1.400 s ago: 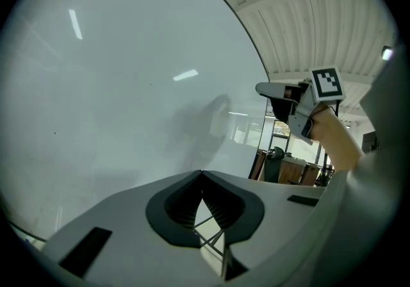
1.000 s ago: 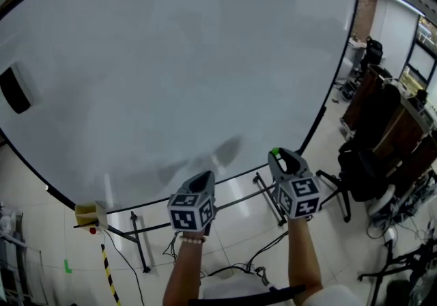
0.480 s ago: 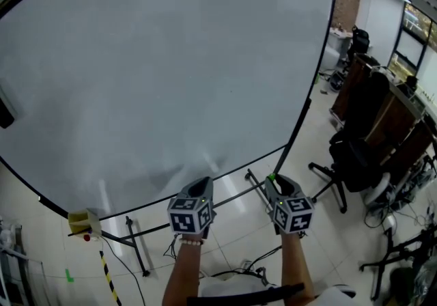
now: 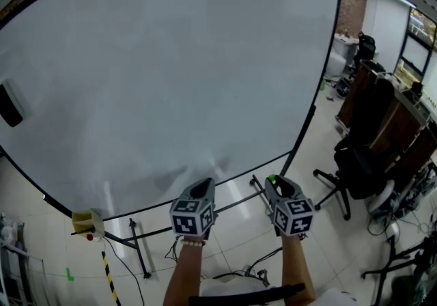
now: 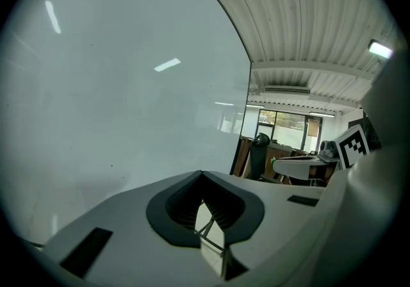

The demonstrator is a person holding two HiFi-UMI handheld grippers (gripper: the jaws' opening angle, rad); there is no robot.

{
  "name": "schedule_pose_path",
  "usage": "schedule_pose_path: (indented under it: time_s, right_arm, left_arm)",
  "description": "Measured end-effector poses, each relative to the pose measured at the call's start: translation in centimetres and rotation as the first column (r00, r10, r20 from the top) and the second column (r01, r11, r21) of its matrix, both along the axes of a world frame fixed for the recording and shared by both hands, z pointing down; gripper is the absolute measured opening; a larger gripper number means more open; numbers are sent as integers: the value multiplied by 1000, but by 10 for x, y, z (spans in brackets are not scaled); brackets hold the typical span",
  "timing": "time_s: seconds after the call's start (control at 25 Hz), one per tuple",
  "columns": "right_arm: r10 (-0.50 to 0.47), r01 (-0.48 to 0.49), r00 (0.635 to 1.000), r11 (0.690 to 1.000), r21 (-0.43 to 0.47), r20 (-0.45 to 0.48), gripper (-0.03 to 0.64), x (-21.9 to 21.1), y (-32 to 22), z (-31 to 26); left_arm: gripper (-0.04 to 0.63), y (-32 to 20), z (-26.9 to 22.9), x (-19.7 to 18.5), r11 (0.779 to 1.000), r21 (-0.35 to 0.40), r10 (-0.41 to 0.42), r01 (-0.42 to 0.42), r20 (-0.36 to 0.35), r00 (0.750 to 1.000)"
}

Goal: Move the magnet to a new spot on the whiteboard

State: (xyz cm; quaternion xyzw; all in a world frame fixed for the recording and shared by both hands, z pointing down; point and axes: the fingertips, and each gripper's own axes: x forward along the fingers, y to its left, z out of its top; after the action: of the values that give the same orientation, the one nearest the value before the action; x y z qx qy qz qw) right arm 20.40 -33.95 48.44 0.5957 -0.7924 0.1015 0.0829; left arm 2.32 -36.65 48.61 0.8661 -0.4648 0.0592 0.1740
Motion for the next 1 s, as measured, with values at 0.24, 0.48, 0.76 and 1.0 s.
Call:
schedule_pose_path:
  time_s: [0.24,0.48,0.76,1.0]
  right_arm:
    - [-9,9,1000,1000,7,2,130,-3,-4,-3]
    - [-15,15,1000,1000,12,-2,130,-3,-9,-7]
    - [-27,28,999,999,45,-23,130,-8,-19,-22]
    - [-24,30,997,995,95,-67,130,-4,-37,-50]
  left_arm:
    - [-8,-1,-2,-2,1000,4,5,-6,3,1000]
    - [-8,-5,-4,-3,1000,-7,-10,10,-18,1000]
    - [-8,-7,-6,-10,1000,-10,-28,28,-17,999]
    - [-8,-10,-7,-23,998,-19,-61,61,-19,998]
